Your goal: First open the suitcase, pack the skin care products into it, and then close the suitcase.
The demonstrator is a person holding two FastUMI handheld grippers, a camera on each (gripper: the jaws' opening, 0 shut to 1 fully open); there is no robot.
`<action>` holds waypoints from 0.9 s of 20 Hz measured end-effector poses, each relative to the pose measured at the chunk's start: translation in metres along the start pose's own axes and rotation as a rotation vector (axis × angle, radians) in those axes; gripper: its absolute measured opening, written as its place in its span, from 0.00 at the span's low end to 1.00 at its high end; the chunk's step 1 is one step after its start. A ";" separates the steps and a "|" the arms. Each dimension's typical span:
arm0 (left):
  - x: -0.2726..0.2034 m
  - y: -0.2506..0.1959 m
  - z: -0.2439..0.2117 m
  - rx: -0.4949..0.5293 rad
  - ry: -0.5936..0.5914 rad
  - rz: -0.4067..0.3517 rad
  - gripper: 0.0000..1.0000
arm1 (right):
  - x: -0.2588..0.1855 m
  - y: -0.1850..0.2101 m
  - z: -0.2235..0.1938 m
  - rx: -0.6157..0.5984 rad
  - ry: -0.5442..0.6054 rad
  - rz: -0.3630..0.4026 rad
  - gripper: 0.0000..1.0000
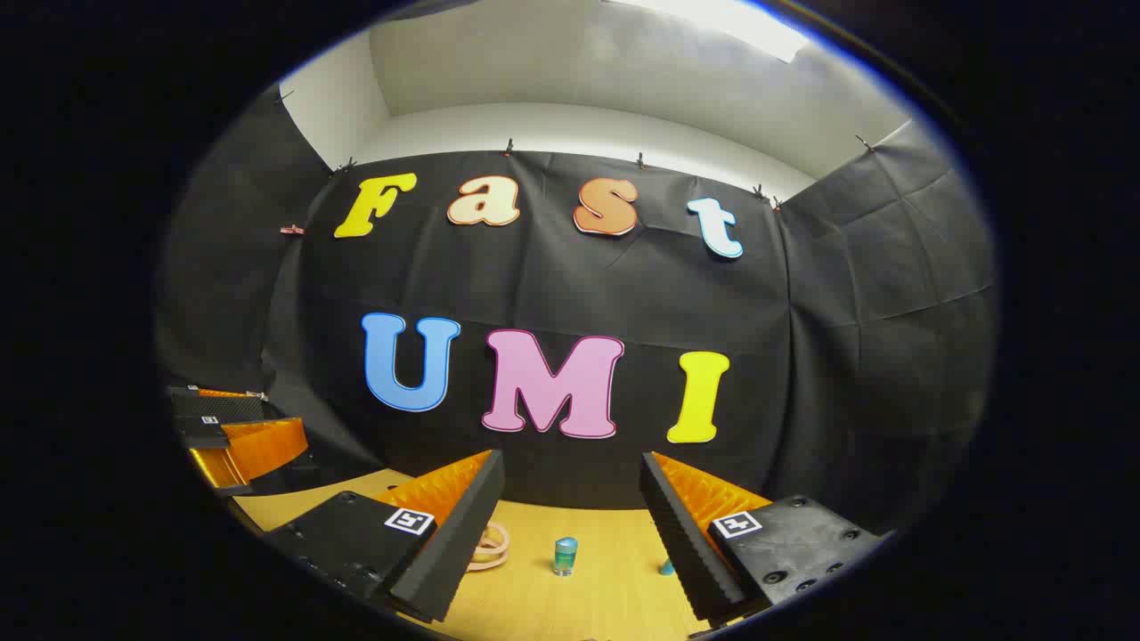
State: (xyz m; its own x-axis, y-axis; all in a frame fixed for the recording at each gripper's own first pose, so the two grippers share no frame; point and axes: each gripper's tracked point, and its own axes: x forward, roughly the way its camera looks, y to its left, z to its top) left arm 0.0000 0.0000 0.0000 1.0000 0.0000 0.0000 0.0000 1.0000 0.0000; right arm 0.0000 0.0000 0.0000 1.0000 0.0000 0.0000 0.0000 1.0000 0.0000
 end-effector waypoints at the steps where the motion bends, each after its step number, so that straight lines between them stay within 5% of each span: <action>1: 0.007 -0.005 -0.002 -0.003 0.004 -0.011 0.96 | 0.003 -0.005 -0.001 -0.003 0.006 -0.008 0.97; 18: 0.117 -0.038 -0.049 0.029 0.110 -0.005 0.96 | 0.084 -0.075 -0.036 0.039 0.039 -0.052 0.97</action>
State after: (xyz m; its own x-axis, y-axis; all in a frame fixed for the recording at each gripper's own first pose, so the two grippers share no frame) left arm 0.1173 -0.0384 -0.0494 0.9940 -0.0033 -0.1094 0.0065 0.9996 0.0282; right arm 0.0840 -0.0749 -0.0355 0.9979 -0.0512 -0.0399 0.0527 0.9979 0.0375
